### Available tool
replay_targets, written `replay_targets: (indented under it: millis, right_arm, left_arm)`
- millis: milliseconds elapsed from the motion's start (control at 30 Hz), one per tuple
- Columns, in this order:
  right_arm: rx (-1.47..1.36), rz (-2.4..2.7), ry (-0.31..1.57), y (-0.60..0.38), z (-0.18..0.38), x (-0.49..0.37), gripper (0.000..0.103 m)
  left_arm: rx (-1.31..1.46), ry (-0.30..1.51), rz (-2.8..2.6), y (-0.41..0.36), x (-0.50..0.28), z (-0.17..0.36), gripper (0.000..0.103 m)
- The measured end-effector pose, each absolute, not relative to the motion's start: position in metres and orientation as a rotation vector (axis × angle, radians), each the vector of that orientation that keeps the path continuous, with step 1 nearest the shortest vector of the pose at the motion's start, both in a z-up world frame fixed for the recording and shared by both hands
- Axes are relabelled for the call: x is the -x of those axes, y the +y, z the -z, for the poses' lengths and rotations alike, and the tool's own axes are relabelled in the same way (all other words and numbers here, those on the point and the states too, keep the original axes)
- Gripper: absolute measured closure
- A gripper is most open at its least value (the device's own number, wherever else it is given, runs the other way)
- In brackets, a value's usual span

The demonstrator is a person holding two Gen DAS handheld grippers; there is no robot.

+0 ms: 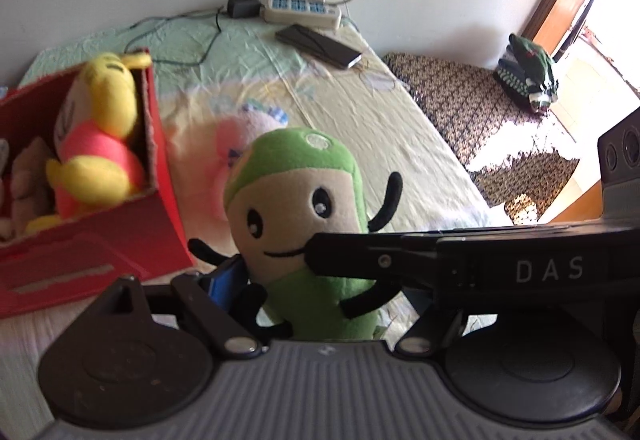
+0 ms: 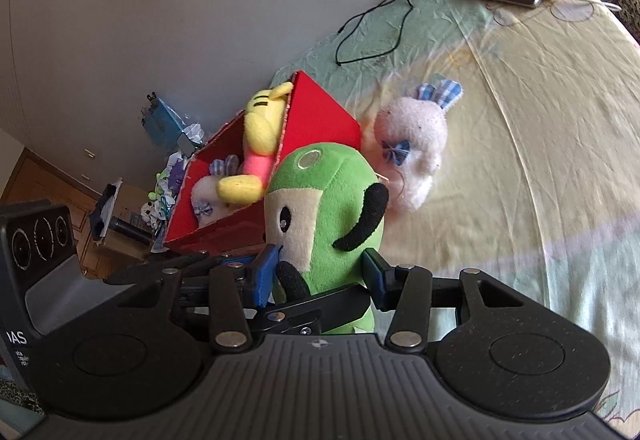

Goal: Organize objects
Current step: 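Lift the green plush with the right tool and carry it over the red box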

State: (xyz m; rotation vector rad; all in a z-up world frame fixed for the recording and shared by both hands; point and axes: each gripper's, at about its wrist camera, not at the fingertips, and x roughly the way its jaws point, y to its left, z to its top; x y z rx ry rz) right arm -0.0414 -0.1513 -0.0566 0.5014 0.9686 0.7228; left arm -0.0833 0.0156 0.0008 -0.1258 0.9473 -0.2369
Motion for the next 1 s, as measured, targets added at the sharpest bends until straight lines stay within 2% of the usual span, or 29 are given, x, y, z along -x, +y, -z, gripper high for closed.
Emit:
replay_targets:
  millis: [533, 767, 1000]
  right_arm:
    - [-0.489, -0.776, 0.775, -0.064, -0.007, 0.034, 0.054]
    - [-0.433, -0.814, 0.743, -0.011, -0.007, 0.021, 0.055]
    - [-0.36, -0.825, 0.74, 0.035, 0.007, 0.007, 0.057]
  left_arm:
    - [0.129, 0.752, 0.234, 0.113, 0.092, -0.07, 0.025]
    - [0.152, 0.722, 0.186, 0.166, 0.087, -0.072, 0.025]
    - [0.164, 0.755, 0.133, 0.206, 0.074, -0.052, 0.025]
